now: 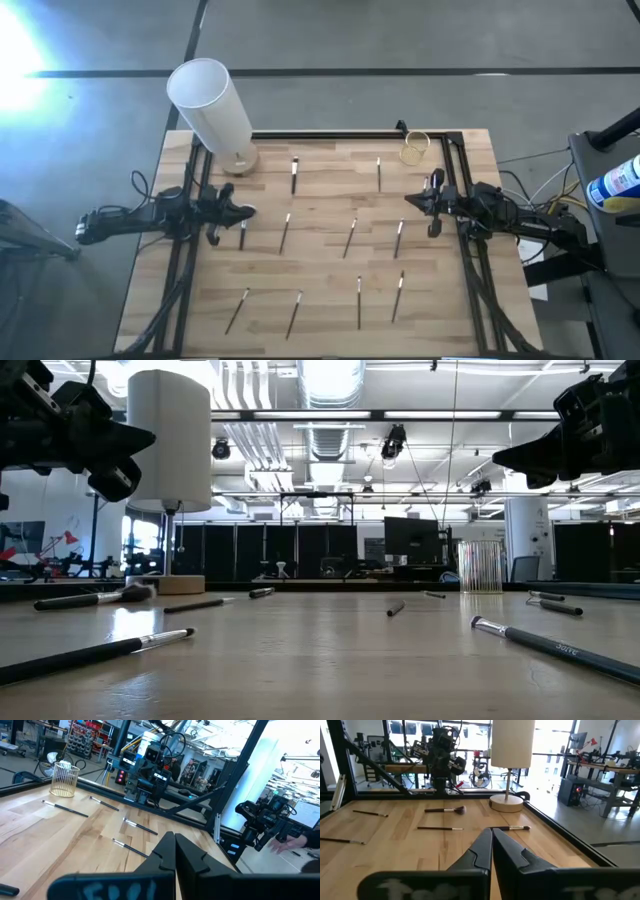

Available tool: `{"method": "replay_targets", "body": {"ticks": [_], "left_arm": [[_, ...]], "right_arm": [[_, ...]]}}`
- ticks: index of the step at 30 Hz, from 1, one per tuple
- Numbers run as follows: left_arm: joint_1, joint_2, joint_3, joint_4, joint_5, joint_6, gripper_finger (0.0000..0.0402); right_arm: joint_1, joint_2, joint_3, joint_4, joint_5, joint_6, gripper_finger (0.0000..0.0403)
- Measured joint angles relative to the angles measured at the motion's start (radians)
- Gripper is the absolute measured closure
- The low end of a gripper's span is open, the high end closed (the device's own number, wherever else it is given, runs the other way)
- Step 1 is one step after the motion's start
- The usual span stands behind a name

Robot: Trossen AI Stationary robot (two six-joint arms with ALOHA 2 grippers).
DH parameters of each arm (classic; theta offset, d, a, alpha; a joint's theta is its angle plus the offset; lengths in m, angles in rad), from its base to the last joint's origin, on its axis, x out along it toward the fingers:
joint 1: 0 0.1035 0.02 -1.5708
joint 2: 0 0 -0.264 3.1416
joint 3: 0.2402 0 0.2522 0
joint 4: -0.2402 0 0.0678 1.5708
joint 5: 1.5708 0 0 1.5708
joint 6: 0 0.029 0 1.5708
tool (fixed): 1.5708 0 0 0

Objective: Put items in baskets/containers

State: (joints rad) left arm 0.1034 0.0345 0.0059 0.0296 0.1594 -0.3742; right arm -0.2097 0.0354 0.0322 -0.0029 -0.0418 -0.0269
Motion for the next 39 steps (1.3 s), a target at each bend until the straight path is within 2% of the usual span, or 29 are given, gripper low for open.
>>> {"method": "replay_targets", "body": {"ticks": [4, 8, 10, 14, 17, 19, 22, 27, 36, 39], "left_arm": [[0.000, 0.000, 0.000, 0.000, 0.000, 0.000, 0.0402], [0.000, 0.000, 0.000, 0.000, 0.000, 0.000, 0.0402], [0.000, 0.000, 0.000, 0.000, 0.000, 0.000, 0.0402], [0.000, 0.000, 0.000, 0.000, 0.000, 0.000, 0.0402], [0.000, 0.000, 0.000, 0.000, 0.000, 0.000, 0.0402], [0.000, 0.000, 0.000, 0.000, 0.000, 0.000, 0.0402], [0.000, 0.000, 0.000, 0.000, 0.000, 0.000, 0.0402], [0.000, 0.000, 0.000, 0.000, 0.000, 0.000, 0.0402], [0.000, 0.000, 0.000, 0.000, 0.000, 0.000, 0.0402], [0.000, 0.000, 0.000, 0.000, 0.000, 0.000, 0.0402]], "right_arm": [[0.000, 0.000, 0.000, 0.000, 0.001, -0.023, 0.0394], [-0.001, 0.000, 0.000, 0.000, 0.014, -0.213, 0.0394], [-0.001, 0.000, 0.000, 0.000, 0.015, -0.260, 0.0394], [-0.001, 0.000, 0.000, 0.000, 0.023, -0.264, 0.0394], [-0.001, 0.000, 0.000, 0.002, 0.073, -0.256, 0.0394], [-0.001, 0.000, 0.000, 0.011, 0.071, -0.197, 0.0394], [-0.001, 0.000, 0.000, 0.034, 0.077, -0.004, 0.0394], [-0.001, -0.001, 0.000, 0.068, 0.157, 0.305, 0.0394], [-0.001, 0.007, 0.004, 0.185, 0.156, 0.393, 0.0394], [0.000, 0.039, 0.050, 0.134, 0.209, 0.476, 0.0394]]}}
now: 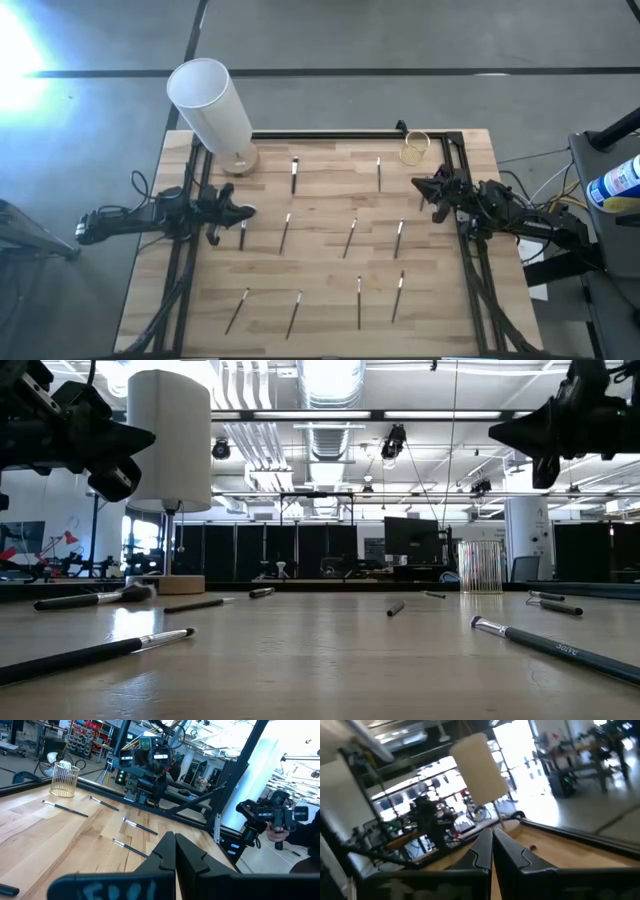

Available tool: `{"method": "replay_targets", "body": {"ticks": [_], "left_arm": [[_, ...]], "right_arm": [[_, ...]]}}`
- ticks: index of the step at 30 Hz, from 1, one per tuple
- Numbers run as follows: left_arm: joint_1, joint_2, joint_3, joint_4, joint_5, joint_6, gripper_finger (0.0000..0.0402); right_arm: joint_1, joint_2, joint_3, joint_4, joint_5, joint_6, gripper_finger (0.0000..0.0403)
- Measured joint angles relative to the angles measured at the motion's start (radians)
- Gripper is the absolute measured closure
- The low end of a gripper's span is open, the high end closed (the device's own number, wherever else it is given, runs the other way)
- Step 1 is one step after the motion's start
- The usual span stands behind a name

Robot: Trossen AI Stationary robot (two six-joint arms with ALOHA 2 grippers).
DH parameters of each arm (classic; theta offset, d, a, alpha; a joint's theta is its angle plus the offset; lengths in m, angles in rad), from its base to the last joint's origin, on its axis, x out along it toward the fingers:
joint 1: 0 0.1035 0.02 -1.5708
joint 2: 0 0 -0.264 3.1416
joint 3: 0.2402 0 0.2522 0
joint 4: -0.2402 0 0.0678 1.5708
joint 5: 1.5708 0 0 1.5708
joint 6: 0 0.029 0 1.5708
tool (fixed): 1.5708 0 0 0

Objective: Put items in baskets/containers
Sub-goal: Put the eyeshadow brush into the yellow container

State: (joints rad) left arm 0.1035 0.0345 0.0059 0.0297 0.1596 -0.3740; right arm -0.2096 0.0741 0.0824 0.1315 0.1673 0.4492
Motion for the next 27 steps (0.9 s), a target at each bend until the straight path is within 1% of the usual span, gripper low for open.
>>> {"method": "replay_targets", "body": {"ticks": [3, 5, 7, 9, 12, 15, 17, 20, 23, 27], "left_arm": [[0.000, 0.000, 0.000, 0.000, 0.000, 0.000, 0.0402], [0.000, 0.000, 0.000, 0.000, 0.000, 0.000, 0.0402], [0.000, 0.000, 0.000, 0.000, 0.000, 0.000, 0.0402], [0.000, 0.000, 0.000, 0.007, -0.004, 0.000, 0.0402], [0.000, 0.000, 0.000, 0.035, -0.039, 0.000, 0.0402], [0.000, 0.000, 0.000, 0.087, -0.078, 0.000, 0.0402], [0.000, 0.000, 0.000, 0.111, -0.097, 0.000, 0.0402], [0.000, 0.000, 0.000, 0.164, -0.108, -0.005, 0.0402], [0.000, 0.000, 0.000, 0.215, -0.108, -0.048, 0.0402], [0.000, 0.000, 0.000, 0.269, -0.103, -0.109, 0.0402]], "right_arm": [[0.000, 0.072, 0.095, -0.158, 0.092, 0.069, 0.0394], [0.000, 0.146, 0.167, -0.296, 0.152, 0.109, 0.0394], [-0.001, 0.235, 0.232, -0.430, 0.204, 0.185, 0.0394], [-0.002, 0.328, 0.288, -0.555, 0.209, 0.278, 0.0394], [-0.004, 0.465, 0.340, -0.698, 0.209, 0.472, 0.0394], [-0.041, 0.596, 0.362, -0.776, 0.209, 0.632, 0.0394], [-0.085, 0.675, 0.373, -0.801, 0.198, 0.693, 0.0394], [-0.175, 0.782, 0.389, -0.808, 0.143, 0.711, 0.0394], [-0.275, 0.872, 0.403, -0.809, 0.088, 0.714, 0.0394], [-0.374, 0.961, 0.434, -0.817, 0.069, 0.693, 0.0389]]}}
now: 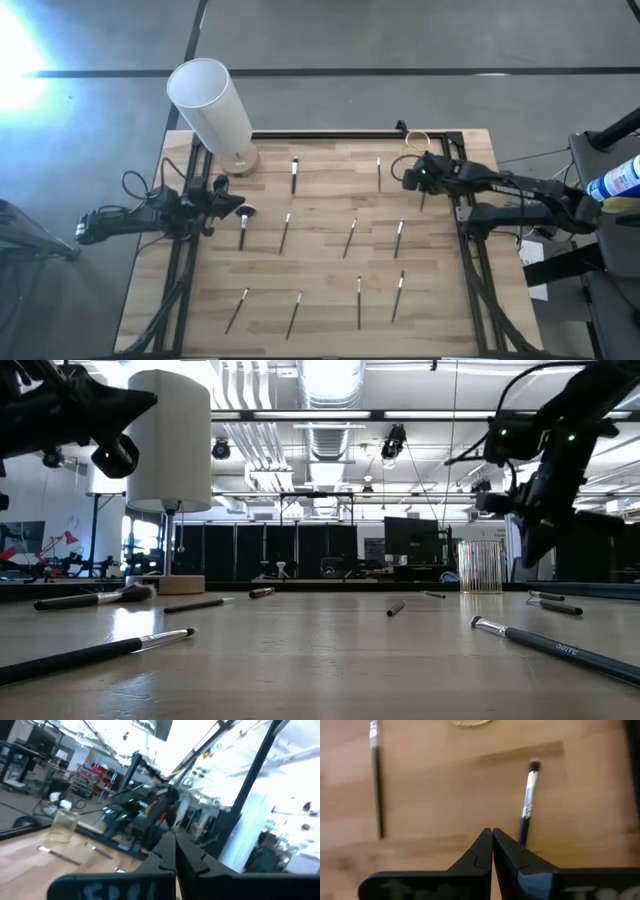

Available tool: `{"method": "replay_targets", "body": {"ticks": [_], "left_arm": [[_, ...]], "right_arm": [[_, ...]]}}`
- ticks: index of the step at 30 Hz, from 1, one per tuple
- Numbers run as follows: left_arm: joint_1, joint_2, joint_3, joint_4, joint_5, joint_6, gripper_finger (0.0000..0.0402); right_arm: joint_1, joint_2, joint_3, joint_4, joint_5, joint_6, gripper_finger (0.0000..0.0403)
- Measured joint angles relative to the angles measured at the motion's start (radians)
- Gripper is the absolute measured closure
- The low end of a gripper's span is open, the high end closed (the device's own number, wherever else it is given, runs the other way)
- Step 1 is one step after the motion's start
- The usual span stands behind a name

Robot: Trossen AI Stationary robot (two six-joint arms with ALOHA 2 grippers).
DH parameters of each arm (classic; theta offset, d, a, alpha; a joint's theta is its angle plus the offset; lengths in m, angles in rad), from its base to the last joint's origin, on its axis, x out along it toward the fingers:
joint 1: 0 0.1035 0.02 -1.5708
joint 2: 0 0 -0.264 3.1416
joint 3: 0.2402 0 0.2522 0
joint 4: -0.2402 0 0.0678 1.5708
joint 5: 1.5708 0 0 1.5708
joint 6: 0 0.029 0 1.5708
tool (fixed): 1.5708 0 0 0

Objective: Put items in baskets/containers
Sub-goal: Put the eyeshadow brush into the yellow container

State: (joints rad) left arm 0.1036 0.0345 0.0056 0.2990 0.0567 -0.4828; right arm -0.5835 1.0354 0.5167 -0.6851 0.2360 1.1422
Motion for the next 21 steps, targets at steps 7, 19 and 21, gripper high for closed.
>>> {"method": "replay_targets", "body": {"ticks": [7, 19, 21], "left_arm": [[0.000, 0.000, 0.000, 0.048, 0.003, -0.042, 0.0402], [0.000, 0.000, 0.000, 0.063, -0.116, -0.147, 0.0402], [0.000, 0.000, 0.000, 0.057, -0.117, -0.147, 0.0402]], "right_arm": [[-0.122, 0.126, 0.050, -0.070, 0.016, -0.025, 0.0331], [-0.248, 0.289, 0.050, 0.090, 0.034, -0.183, 0.0290], [-0.261, 0.320, 0.049, 0.090, 0.031, -0.191, 0.0297]]}}
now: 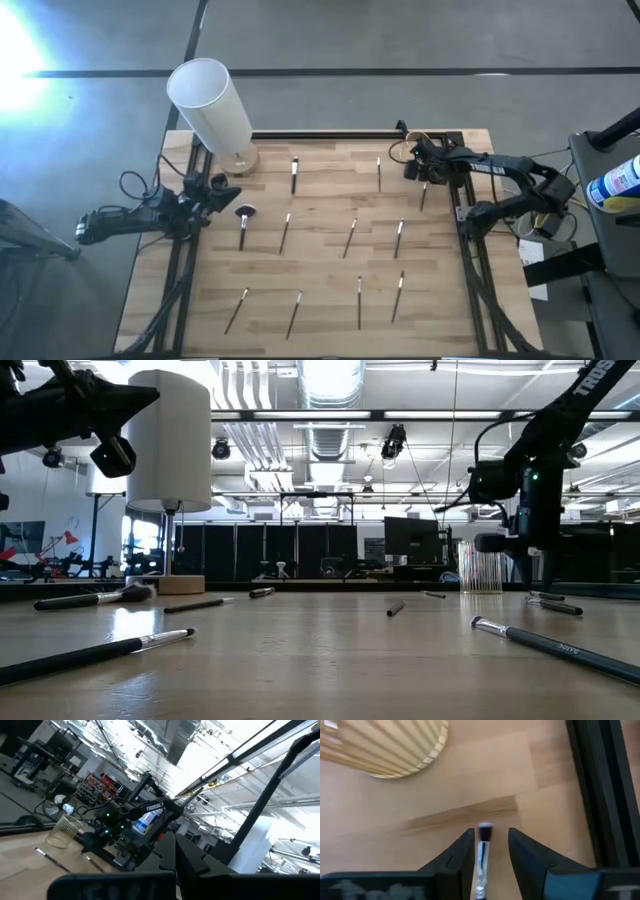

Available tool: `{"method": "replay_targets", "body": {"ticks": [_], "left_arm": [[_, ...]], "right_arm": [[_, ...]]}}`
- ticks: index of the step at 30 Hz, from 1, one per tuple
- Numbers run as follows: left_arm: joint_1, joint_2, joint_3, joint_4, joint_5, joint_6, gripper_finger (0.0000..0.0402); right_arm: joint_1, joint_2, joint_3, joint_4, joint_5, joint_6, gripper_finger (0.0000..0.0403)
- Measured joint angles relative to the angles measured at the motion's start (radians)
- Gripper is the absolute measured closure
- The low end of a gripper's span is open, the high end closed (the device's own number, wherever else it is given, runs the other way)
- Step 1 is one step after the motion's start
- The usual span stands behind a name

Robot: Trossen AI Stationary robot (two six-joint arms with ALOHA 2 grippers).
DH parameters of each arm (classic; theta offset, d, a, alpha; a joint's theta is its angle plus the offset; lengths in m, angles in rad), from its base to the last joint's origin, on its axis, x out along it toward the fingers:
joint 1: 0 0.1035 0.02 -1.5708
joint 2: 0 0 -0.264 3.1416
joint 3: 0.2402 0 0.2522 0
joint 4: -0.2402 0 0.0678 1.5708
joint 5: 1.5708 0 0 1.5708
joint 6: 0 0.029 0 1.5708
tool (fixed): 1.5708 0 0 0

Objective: Put items in baskets/containers
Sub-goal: Put the eyeshadow brush into the yellow container

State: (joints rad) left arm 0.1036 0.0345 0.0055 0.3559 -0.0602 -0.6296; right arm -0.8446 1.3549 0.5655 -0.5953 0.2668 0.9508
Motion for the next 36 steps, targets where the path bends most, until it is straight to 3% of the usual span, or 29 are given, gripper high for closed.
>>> {"method": "replay_targets", "body": {"ticks": [14, 19, 24, 29, 36], "left_arm": [[0.000, 0.000, 0.000, 0.000, -0.080, -0.003, 0.0402], [0.000, 0.000, 0.000, 0.000, -0.107, -0.039, 0.0402], [0.000, 0.000, 0.000, -0.001, -0.115, -0.046, 0.0402], [0.000, 0.000, 0.000, -0.001, -0.124, -0.058, 0.0402], [0.000, 0.000, 0.000, -0.001, -0.231, -0.040, 0.0402]], "right_arm": [[-0.004, 0.039, -0.002, 0.053, 0.014, -0.039, 0.0384], [-0.005, 0.001, -0.007, 0.060, 0.012, -0.071, 0.0393], [0.017, -0.107, -0.008, 0.059, -0.006, -0.087, 0.0394], [0.122, -0.285, -0.008, 0.058, -0.002, -0.082, 0.0394], [0.354, -0.535, -0.008, 0.098, 0.146, -0.049, 0.0394]]}}
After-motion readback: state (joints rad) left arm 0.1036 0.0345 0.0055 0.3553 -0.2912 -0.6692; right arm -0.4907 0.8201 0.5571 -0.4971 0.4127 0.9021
